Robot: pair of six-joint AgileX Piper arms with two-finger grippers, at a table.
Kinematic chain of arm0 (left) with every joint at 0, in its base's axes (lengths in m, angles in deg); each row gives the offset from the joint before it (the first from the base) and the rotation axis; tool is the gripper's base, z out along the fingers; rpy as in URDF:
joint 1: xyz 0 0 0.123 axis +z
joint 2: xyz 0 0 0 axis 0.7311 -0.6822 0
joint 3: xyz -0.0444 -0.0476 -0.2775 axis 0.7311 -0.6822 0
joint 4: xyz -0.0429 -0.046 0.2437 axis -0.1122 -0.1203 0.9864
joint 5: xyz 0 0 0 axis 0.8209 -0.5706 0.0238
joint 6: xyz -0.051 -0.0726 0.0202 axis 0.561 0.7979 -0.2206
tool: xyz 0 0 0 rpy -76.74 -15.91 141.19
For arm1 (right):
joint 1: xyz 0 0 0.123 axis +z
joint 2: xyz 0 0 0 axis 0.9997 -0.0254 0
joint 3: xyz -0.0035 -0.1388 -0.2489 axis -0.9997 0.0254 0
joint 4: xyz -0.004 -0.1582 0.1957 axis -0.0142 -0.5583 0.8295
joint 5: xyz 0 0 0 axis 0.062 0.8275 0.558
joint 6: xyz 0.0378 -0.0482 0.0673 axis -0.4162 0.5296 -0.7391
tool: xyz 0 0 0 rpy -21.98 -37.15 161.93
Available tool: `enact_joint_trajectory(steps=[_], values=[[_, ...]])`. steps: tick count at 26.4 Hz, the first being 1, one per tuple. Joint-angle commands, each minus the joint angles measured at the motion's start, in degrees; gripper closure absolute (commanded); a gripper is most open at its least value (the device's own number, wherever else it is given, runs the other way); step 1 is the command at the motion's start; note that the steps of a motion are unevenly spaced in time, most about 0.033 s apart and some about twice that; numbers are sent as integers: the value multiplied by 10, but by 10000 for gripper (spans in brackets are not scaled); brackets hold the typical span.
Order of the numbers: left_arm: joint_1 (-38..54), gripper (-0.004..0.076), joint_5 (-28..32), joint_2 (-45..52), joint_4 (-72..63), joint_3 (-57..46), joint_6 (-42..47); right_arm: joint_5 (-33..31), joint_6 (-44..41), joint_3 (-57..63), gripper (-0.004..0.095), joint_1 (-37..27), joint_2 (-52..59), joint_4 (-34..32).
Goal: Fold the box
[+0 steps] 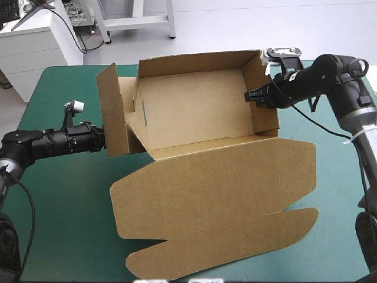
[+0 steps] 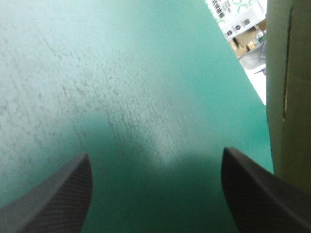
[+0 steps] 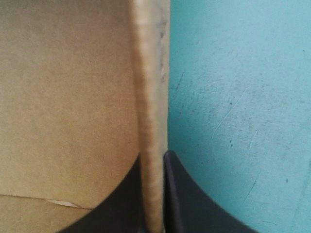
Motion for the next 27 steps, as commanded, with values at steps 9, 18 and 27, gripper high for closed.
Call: enact_joint_trajectory(steps=[9, 18, 27], values=[[-3, 194, -70, 39, -73, 73, 8, 18, 2, -20, 925, -2, 25, -17], [-14, 194, -70, 95, -93, 73, 37, 27, -3, -20, 925, -2, 25, -27], [-77, 194, -70, 115, -122, 73, 37, 28, -3, -20, 924, -2, 25, -28]])
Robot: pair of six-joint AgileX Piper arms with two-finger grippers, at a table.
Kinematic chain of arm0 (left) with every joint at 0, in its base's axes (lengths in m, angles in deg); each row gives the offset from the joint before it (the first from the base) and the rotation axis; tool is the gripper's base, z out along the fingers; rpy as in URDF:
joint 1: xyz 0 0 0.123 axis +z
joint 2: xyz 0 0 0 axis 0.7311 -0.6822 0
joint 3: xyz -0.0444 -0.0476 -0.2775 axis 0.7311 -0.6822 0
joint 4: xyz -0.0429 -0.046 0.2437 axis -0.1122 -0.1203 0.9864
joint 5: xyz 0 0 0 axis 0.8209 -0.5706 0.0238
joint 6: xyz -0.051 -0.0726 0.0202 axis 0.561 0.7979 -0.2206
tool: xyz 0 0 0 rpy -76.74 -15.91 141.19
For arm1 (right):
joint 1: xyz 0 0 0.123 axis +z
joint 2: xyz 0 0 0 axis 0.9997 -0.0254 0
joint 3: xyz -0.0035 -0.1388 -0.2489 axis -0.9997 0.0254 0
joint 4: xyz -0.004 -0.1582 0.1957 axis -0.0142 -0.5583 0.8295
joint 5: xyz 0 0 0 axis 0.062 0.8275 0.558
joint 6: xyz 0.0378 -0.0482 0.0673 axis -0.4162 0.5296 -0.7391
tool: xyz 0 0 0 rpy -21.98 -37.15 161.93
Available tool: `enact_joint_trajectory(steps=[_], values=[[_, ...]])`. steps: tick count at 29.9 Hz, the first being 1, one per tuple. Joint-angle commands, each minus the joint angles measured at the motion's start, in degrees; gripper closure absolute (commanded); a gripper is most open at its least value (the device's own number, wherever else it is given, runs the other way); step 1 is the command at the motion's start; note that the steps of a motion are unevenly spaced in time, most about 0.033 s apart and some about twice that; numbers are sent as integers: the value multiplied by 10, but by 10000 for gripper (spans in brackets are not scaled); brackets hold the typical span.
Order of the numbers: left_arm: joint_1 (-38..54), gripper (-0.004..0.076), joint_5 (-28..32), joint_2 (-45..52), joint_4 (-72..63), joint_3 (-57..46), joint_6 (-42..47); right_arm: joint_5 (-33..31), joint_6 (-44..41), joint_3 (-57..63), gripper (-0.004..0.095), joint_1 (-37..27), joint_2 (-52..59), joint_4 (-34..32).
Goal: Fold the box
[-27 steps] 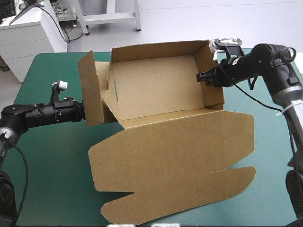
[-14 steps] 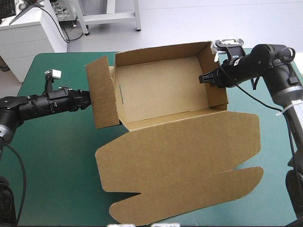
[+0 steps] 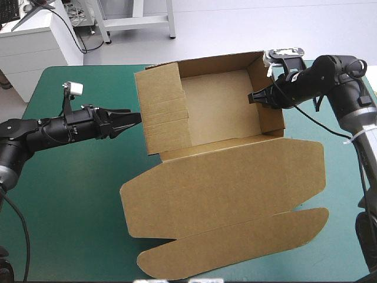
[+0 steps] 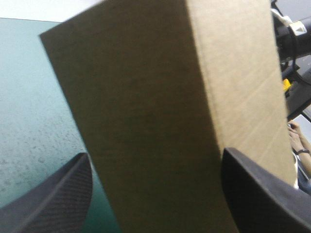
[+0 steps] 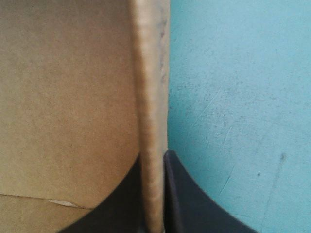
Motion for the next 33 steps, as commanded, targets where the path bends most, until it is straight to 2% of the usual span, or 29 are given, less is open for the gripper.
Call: enact_joint_trajectory(steps=[1, 8, 13, 15, 18, 21, 28, 33], values=[[-18, 194, -60, 22, -73, 18, 3, 30, -3, -20, 925, -2, 25, 14], [-21, 194, -60, 22, -93, 18, 77, 31, -4, -20, 918, -1, 25, 13], [-21, 195, -60, 22, -81, 18, 72, 40, -16, -20, 914, 26, 25, -3], [-21, 195, -60, 22, -60, 18, 74, 45, -28, -20, 911, 40, 25, -19], [-35, 195, -53, 22, -21, 29, 128, 52, -51, -20, 911, 65, 25, -60], [-75, 195, -6, 26, 71, 58, 210, 60, -73, -20, 911, 91, 25, -92], [-198, 195, 155, 55, 332, 98, 450, 66, -107, -21, 911, 125, 25, -135], [-262, 195, 212, 54, 472, 98, 601, 66, -133, -21, 911, 148, 26, -165]])
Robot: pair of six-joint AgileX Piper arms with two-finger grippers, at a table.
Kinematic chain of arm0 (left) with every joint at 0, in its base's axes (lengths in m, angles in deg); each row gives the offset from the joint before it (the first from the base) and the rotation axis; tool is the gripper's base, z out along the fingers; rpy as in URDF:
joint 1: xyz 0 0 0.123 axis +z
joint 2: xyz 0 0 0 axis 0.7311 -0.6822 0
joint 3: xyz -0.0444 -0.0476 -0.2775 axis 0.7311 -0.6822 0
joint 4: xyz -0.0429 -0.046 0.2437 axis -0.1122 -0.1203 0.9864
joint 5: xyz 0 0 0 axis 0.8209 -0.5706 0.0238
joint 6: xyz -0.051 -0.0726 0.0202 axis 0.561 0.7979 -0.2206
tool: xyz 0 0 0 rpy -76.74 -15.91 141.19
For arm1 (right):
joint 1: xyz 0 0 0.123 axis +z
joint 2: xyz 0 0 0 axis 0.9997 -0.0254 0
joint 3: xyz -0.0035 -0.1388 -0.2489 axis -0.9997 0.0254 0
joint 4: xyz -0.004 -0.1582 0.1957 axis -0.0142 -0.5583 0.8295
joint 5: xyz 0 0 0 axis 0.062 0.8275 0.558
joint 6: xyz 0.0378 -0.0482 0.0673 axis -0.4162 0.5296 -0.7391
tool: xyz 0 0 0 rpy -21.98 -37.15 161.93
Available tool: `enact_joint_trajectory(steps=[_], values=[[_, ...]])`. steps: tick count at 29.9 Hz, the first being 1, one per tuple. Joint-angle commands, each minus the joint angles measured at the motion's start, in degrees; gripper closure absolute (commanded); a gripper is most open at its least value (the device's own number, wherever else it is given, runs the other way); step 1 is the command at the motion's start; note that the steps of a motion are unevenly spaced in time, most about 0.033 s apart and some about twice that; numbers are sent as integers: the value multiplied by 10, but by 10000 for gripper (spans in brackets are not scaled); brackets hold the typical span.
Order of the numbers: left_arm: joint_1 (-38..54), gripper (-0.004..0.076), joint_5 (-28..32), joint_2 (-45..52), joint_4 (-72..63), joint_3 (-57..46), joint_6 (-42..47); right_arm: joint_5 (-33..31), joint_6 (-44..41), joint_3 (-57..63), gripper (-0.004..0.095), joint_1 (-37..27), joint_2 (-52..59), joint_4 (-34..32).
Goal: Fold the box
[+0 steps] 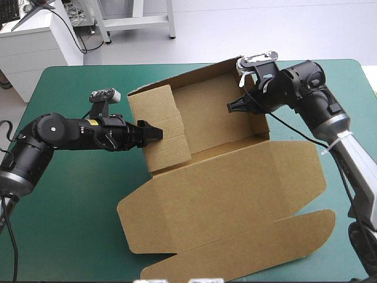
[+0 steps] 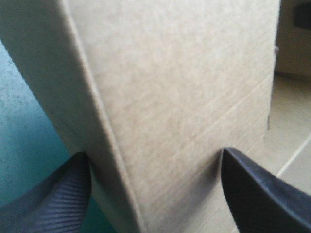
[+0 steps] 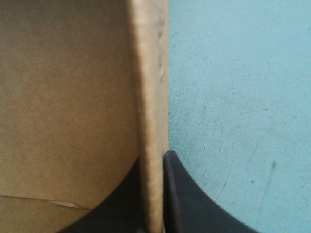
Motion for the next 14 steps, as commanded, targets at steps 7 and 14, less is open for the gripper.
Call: enact_joint_trajectory(steps=[7, 14], values=[[-75, 195, 112, 5, 132, 18, 202, 38, -49, -21, 911, 31, 26, -18], [-84, 195, 128, -19, 157, 16, 240, 34, -53, -21, 911, 31, 26, -23]])
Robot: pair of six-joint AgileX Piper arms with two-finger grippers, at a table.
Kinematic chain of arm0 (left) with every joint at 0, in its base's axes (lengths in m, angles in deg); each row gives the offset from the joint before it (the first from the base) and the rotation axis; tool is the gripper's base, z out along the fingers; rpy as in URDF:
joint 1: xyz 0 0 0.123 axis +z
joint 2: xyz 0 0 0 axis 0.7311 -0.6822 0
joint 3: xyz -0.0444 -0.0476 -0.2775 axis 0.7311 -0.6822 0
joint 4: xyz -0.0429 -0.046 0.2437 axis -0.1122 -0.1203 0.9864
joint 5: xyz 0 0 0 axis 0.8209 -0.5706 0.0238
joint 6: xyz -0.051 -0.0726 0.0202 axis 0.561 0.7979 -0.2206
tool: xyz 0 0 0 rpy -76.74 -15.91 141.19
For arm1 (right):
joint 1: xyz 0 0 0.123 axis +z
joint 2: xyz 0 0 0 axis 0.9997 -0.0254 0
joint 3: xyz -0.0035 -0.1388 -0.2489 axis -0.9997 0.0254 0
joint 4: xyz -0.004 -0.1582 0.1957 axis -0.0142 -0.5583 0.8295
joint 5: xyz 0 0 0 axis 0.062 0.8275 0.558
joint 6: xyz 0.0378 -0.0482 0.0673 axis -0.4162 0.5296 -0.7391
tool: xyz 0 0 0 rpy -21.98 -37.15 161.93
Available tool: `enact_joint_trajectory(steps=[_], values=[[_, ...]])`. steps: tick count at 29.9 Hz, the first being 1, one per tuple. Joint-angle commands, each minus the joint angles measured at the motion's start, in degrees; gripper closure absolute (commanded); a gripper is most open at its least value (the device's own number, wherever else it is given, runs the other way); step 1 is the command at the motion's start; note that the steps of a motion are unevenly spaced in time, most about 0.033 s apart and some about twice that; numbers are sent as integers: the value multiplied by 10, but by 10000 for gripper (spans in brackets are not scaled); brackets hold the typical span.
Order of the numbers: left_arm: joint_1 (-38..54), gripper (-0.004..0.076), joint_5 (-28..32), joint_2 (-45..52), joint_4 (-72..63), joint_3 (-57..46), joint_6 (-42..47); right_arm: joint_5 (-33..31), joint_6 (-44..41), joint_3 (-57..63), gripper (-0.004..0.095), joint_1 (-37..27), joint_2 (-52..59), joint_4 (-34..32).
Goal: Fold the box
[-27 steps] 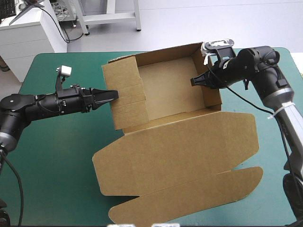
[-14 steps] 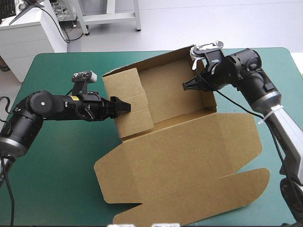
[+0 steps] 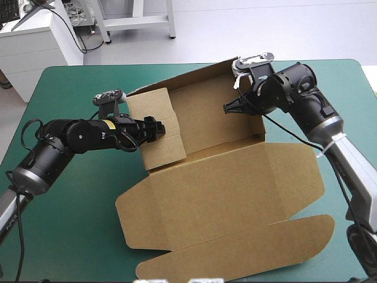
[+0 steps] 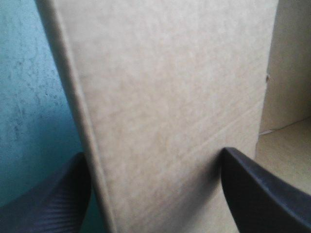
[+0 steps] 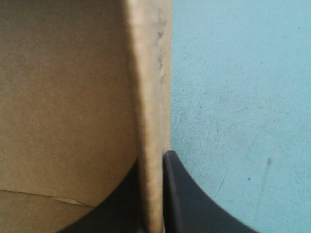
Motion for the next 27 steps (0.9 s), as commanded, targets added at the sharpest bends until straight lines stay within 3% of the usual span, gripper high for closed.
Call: enact_joint_trajectory(steps=[1, 6, 10, 14, 17, 23, 27], values=[[-7, 195, 38, 4, -14, 16, 17, 35, -9, -21, 911, 4, 26, 20], [-7, 209, 45, -12, -5, 16, 30, 33, -10, -21, 911, 4, 26, 19], [-7, 300, 53, -17, -6, 15, 30, 31, -10, -21, 911, 4, 26, 19], [-7, 504, 59, -17, -3, 15, 30, 24, -10, -21, 911, 4, 26, 18], [-7, 735, 60, -17, -1, 15, 23, 14, -10, -21, 911, 4, 26, 18], [-7, 733, 59, -19, 9, 23, 5, -22, -20, -21, 911, 4, 26, 18], [-7, 733, -12, -48, 67, 80, 5, -48, -21, -21, 911, 4, 23, 18]])
